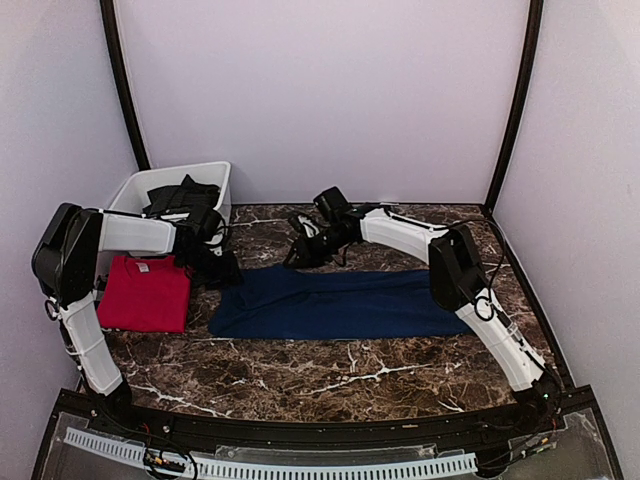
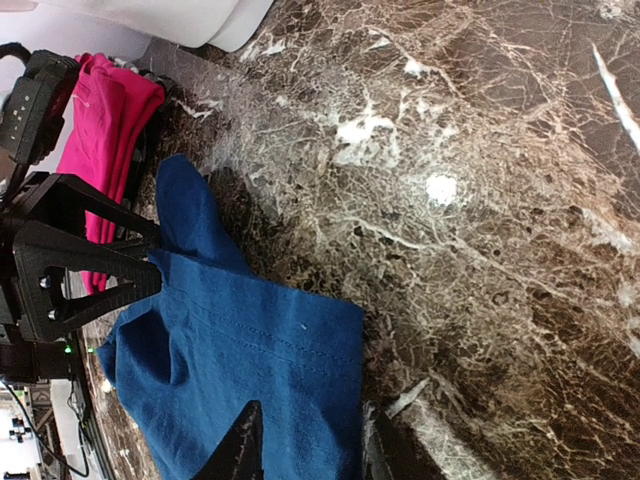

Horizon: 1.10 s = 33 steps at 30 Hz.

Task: Fold and stack the mixed laundry pile
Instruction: Adjust the rectangle-folded T-shirt at the center of the board.

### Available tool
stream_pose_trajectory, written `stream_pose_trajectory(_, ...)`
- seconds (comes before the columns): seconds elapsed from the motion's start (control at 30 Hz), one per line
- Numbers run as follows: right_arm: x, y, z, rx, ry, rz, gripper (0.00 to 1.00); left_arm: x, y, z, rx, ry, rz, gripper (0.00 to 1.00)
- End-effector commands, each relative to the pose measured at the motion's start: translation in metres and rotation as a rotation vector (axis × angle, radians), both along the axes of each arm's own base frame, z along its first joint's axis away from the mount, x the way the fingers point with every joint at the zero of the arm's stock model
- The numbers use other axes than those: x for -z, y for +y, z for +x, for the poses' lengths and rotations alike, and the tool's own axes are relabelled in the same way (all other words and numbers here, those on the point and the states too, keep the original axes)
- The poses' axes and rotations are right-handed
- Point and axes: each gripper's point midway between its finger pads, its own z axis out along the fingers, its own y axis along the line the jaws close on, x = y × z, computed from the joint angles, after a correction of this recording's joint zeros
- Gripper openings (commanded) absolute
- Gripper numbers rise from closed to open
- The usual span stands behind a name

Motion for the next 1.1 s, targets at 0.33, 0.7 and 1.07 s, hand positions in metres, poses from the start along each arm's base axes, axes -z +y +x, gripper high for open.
stream_pose_trajectory(0.33,0.003,0.011,-0.006,-0.02,0.012,0.018,0.26,0.005,0.006,-0.007,-0.015,0.028,0.014,0.45)
stream_pose_trajectory(0.7,-0.024,0.013,-0.006,-0.024,-0.025,0.043,0.01,-0.001,0.004,-0.006,-0.007,0.011,0.002,0.1)
stream_pose_trajectory(1.07,-0.041,0.013,-0.008,-0.022,-0.047,0.055,0.0,-0.013,0.011,-0.01,-0.023,0.001,0.026,0.18)
